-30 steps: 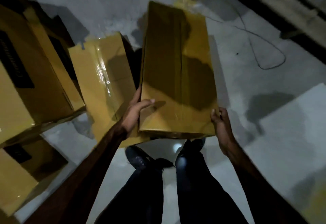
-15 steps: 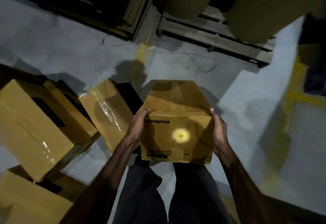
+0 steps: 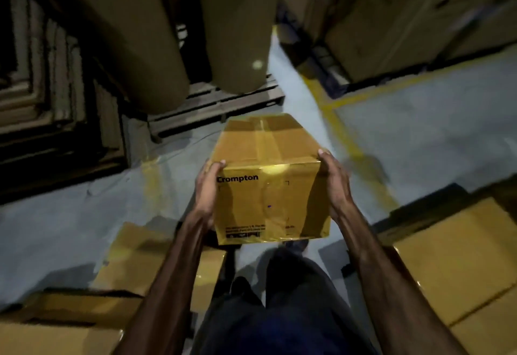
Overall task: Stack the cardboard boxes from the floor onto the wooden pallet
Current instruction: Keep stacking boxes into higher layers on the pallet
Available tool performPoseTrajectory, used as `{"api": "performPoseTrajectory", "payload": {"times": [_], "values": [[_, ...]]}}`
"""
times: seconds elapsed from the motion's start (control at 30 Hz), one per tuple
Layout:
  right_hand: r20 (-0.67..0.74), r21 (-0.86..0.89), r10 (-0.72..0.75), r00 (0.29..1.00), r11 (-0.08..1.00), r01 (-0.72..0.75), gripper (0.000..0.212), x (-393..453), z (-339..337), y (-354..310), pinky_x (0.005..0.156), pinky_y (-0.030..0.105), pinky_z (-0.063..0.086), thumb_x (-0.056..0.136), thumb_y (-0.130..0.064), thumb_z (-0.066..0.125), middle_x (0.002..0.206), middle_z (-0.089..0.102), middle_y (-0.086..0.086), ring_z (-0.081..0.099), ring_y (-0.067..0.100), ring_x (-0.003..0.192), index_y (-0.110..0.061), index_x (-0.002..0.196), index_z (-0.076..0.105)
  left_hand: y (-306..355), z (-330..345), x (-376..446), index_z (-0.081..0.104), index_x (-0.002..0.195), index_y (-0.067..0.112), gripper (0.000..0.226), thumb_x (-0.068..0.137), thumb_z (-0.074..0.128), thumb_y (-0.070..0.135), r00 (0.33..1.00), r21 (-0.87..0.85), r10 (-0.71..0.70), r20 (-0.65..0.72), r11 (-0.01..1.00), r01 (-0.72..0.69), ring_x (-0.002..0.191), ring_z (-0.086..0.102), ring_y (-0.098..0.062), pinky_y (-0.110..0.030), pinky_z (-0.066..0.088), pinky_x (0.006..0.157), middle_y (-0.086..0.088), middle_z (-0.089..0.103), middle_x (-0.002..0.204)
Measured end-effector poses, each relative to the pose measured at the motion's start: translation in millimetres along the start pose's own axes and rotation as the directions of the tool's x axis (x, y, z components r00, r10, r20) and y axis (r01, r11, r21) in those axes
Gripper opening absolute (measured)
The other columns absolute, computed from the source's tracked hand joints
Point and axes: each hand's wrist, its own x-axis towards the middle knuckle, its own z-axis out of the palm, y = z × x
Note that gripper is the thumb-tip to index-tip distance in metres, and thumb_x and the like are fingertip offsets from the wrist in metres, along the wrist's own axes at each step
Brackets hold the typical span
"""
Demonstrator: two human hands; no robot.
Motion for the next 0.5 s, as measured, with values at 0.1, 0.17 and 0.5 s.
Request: {"api": "performPoseTrajectory", "payload": {"times": [0.1, 0.17, 0.5], "values": [[-0.159, 0.107, -0.045, 0.986, 0.992, 0.062, 0.069, -37.7, -52.0, -11.4, 0.113, 0.052, 0.048, 0.08, -0.074, 0.068, 0.138, 0.069, -0.007, 0.062, 0.017, 0.128, -0.032, 0.135, 0.07, 25.5, 39.3, -26.8, 0.069, 0.105, 0.023, 0.019, 0.099, 0.061, 0.04, 0.988, 0.004, 0.087, 0.125, 0.996, -0.088, 0.077, 0.063, -0.021, -0.03, 0.047, 0.064, 0.0, 0.071, 0.081], [-0.265, 0.161, -0.066, 0.962, 0.981, 0.112, 0.056, -64.1, -87.0, -18.7, 0.113, 0.053, 0.047, 0.083, -0.076, 0.067, 0.133, 0.07, -0.013, 0.062, 0.015, 0.127, -0.042, 0.128, 0.073, 42.4, 71.4, -49.2, 0.069, 0.106, 0.023, 0.019, 0.099, 0.063, 0.039, 0.972, 0.047, 0.127, 0.2, 0.989, -0.139, 0.076, 0.06, -0.019, -0.03, 0.044, 0.065, 0.001, 0.07, 0.082], [-0.553, 0.308, -0.148, 0.82, 0.878, 0.366, 0.043, -191.8, -263.2, -24.8, 0.104, 0.048, 0.055, 0.097, -0.051, 0.065, 0.124, 0.076, 0.005, 0.071, 0.026, 0.119, -0.019, 0.126, 0.075, 63.3, 223.8, -188.0, 0.074, 0.116, 0.027, 0.044, 0.081, 0.066, 0.053, 0.797, 0.107, 0.228, 0.559, 0.933, -0.343, 0.099, 0.067, -0.028, -0.045, 0.052, 0.085, -0.004, 0.075, 0.103]]}}
